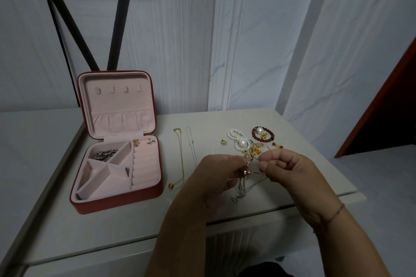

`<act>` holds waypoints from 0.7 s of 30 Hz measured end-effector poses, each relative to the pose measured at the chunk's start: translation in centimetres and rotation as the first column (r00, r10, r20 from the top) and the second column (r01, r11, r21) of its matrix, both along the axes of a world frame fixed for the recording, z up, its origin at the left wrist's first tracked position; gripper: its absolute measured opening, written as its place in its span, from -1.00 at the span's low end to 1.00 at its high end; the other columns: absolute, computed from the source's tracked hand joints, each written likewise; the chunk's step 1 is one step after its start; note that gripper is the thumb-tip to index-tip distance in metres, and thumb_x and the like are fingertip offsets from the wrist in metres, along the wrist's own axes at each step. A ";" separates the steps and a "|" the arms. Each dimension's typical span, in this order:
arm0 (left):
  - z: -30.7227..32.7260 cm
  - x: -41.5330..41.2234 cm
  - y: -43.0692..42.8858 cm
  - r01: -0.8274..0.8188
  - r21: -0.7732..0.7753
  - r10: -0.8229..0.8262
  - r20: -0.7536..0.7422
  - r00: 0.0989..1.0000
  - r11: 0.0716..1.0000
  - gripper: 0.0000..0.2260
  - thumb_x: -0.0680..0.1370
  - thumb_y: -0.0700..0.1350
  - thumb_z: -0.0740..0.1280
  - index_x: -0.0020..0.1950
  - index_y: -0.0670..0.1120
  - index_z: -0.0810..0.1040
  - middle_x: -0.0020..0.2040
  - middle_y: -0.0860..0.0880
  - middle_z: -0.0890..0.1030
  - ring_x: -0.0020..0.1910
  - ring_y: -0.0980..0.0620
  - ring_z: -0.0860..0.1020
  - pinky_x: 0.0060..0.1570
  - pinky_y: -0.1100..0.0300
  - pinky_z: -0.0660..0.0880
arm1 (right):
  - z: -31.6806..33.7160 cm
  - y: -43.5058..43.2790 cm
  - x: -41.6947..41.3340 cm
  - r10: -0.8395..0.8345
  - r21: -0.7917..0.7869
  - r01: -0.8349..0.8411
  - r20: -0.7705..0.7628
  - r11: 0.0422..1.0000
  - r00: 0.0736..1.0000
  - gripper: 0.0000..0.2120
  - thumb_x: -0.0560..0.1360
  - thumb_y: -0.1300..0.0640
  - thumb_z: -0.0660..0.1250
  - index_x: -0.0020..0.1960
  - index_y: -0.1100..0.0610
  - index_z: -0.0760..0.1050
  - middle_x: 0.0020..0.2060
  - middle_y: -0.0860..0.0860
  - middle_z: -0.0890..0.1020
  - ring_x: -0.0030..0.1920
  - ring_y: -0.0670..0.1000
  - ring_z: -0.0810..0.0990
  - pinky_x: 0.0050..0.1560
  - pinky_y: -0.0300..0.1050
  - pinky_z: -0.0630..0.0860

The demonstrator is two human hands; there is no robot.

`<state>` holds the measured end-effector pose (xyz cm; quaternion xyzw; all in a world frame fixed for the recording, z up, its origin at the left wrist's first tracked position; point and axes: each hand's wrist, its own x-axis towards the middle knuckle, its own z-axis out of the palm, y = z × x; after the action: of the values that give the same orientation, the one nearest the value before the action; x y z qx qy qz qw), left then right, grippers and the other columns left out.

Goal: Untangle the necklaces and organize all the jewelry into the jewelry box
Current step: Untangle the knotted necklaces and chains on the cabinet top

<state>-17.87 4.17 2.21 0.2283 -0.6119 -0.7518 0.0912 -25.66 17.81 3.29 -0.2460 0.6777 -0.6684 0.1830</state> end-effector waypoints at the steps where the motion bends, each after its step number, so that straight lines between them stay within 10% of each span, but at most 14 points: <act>1: 0.0 0.0 -0.1 -0.023 0.009 0.023 0.006 1.000 1.000 -0.88 0.53 -0.15 0.34 -0.06 -0.19 0.62 -0.15 -0.09 0.63 -0.17 0.07 0.56 -0.17 0.25 0.47 | 0.1 0.1 0.0 0.008 0.004 -0.008 0.001 1.000 1.000 -0.88 0.43 0.42 0.35 -0.11 0.24 0.60 -0.39 -0.01 0.64 -0.38 -0.21 0.56 -0.33 -0.41 0.45; 15: -0.2 0.7 -0.9 -0.002 -0.168 0.011 0.051 0.999 0.986 -0.75 0.62 -0.08 0.20 -0.13 -0.18 0.57 -0.16 -0.11 0.56 -0.13 0.00 0.48 -0.13 0.20 0.42 | 0.0 0.7 -1.0 -0.262 -0.154 0.297 0.215 0.942 0.941 -0.76 0.49 0.43 0.20 -0.15 0.15 0.55 -0.44 -0.05 0.55 -0.31 -0.05 0.44 -0.14 -0.20 0.38; 19: 0.1 0.7 -0.8 0.002 -0.078 0.002 0.054 0.999 0.997 -0.73 0.63 -0.05 0.19 -0.09 -0.18 0.58 -0.18 -0.08 0.59 -0.15 0.04 0.53 -0.11 0.20 0.45 | 0.1 0.7 -1.6 -0.082 -0.328 0.281 0.509 0.902 0.857 -0.82 0.48 0.38 0.21 -0.13 0.13 0.48 -0.48 -0.01 0.51 -0.34 -0.04 0.50 0.00 -0.12 0.54; 21: 0.1 0.9 -0.8 0.017 -0.024 -0.017 0.034 0.999 1.000 -0.73 0.63 -0.06 0.18 -0.10 -0.17 0.57 -0.21 -0.05 0.59 -0.17 0.06 0.53 -0.10 0.18 0.44 | 0.2 0.8 -1.5 0.032 -0.394 0.259 0.598 0.882 0.800 -0.81 0.31 0.33 0.38 -0.12 0.15 0.49 -0.46 0.03 0.48 -0.48 -0.08 0.44 -0.31 -0.19 0.59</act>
<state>-16.97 3.35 2.30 0.2347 -0.6245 -0.7409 0.0772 -27.16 18.64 3.52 -0.0202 0.4244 -0.8612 0.2790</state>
